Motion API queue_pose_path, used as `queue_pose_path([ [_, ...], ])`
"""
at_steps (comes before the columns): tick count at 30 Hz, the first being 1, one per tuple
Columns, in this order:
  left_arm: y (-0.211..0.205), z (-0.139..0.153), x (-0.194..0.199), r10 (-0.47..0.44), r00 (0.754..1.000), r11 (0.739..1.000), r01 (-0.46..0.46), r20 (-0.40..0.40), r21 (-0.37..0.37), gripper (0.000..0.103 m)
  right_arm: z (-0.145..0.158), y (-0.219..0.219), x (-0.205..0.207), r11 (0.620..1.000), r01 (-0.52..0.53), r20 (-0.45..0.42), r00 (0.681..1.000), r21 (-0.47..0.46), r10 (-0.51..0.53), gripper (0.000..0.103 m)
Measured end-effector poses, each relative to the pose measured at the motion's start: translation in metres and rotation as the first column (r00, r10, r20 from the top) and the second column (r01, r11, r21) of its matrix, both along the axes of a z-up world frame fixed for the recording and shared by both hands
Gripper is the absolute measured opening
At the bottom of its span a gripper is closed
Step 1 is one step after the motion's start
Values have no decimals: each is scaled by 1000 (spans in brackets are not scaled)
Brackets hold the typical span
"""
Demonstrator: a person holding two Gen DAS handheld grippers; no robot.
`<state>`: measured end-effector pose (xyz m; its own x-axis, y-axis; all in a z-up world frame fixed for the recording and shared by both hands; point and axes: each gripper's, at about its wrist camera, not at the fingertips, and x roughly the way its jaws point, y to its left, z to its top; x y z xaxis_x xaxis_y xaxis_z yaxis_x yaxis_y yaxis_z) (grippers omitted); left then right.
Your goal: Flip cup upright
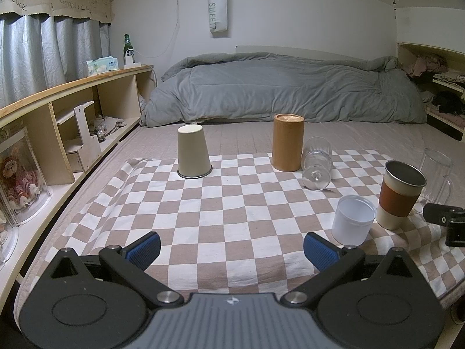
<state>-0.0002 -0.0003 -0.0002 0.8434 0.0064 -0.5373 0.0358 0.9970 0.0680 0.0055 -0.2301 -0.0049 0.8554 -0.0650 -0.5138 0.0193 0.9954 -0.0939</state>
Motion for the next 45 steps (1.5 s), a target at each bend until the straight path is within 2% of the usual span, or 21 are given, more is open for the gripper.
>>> queue_pose_path([
  [19, 0, 0, 0, -2, 1000, 1000, 2, 3, -1, 103, 0, 0, -1, 1000, 0, 2, 1000, 0, 0, 103],
  [29, -11, 8, 10, -36, 999, 999, 36, 4, -32, 103, 0, 1, 1, 1000, 5, 9, 1000, 21, -5, 103],
  [38, -29, 24, 49, -163, 986, 986, 164, 29, -32, 103, 2, -2, 11, 998, 7, 20, 1000, 55, -8, 103],
  [42, -42, 27, 79, -215, 976, 976, 216, 35, -10, 102, 3, -7, 17, 995, 17, 28, 999, 93, -19, 103],
  [45, -51, 27, 111, -250, 968, 968, 250, 16, -20, 100, 3, -12, 22, 992, 23, 34, 999, 123, -28, 103],
])
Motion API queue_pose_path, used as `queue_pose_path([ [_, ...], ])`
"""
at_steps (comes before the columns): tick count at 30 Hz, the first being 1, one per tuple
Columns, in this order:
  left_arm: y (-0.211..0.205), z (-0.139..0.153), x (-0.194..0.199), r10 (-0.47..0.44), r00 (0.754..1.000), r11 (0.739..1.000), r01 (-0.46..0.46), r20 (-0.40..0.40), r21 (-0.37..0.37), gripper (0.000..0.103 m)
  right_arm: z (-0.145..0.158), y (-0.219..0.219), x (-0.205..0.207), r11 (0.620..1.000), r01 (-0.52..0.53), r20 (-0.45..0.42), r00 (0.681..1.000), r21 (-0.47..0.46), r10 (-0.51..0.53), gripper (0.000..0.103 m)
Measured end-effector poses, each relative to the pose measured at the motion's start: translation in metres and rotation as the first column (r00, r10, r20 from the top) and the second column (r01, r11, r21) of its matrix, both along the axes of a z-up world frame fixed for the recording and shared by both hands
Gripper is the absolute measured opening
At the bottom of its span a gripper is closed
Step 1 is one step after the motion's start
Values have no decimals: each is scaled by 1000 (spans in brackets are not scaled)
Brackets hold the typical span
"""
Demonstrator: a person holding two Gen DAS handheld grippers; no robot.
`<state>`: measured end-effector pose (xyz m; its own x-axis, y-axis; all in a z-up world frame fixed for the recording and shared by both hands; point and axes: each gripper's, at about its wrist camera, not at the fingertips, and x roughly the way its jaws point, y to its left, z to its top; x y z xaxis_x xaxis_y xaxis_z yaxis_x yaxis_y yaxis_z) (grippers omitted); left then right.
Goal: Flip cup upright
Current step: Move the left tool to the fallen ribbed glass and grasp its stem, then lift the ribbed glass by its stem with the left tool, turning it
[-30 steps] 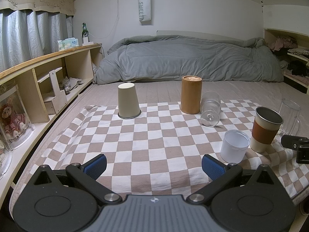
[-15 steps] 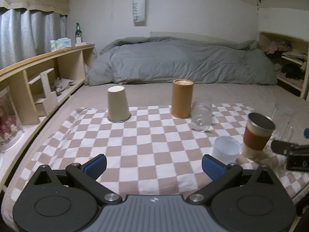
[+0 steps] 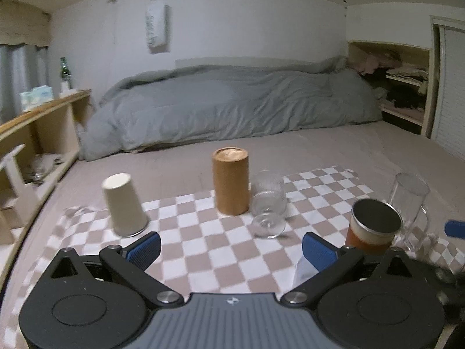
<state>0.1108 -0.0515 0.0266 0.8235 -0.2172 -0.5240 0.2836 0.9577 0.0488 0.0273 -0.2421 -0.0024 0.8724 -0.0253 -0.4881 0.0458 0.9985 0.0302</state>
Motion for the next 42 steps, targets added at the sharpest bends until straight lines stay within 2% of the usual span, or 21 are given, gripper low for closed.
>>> queue_pose_path([
  [7, -19, -18, 82, -73, 988, 994, 62, -139, -85, 89, -2, -8, 11, 999, -5, -7, 1000, 51, 5, 103],
  [14, -40, -57, 149, -101, 976, 982, 66, -195, -177, 86, -7, -14, 23, 996, -15, -31, 999, 85, 18, 103],
  [16, -50, -65, 162, -112, 971, 981, 74, -212, -179, 86, -8, -16, 26, 996, -12, -38, 999, 92, 16, 103],
  [20, -73, -85, 186, -125, 959, 985, 89, -255, -146, 76, -12, -22, 34, 994, -2, -59, 998, 109, 8, 103],
  [25, -89, -103, 207, -115, 927, 992, 90, -358, -84, 60, -15, -26, 38, 993, 4, -75, 997, 120, 5, 103],
  [28, -95, -109, 217, -97, 907, 995, 83, -410, -50, 54, -16, -28, 41, 992, 7, -84, 996, 125, 4, 103],
  [30, -95, -112, 223, -88, 902, 996, 77, -423, -44, 44, -17, -29, 43, 991, 9, -87, 996, 132, 2, 103],
  [32, -92, -113, 225, -96, 895, 995, 78, -435, -59, 31, -17, -30, 44, 989, 5, -90, 996, 144, 8, 103],
  [33, -91, -111, 225, -107, 895, 994, 87, -434, -64, 29, -17, -30, 44, 989, 1, -89, 996, 148, 12, 103],
  [35, -88, -106, 223, -109, 891, 994, 93, -441, -58, 19, -17, -29, 43, 989, -2, -87, 996, 146, 15, 103],
  [38, -81, -104, 220, -127, 877, 992, 109, -463, -66, 18, -18, -32, 43, 989, 3, -88, 996, 150, 10, 103],
  [42, -71, -103, 206, -151, 873, 988, 139, -463, -60, 18, -17, -32, 41, 988, 2, -81, 997, 157, 11, 103],
])
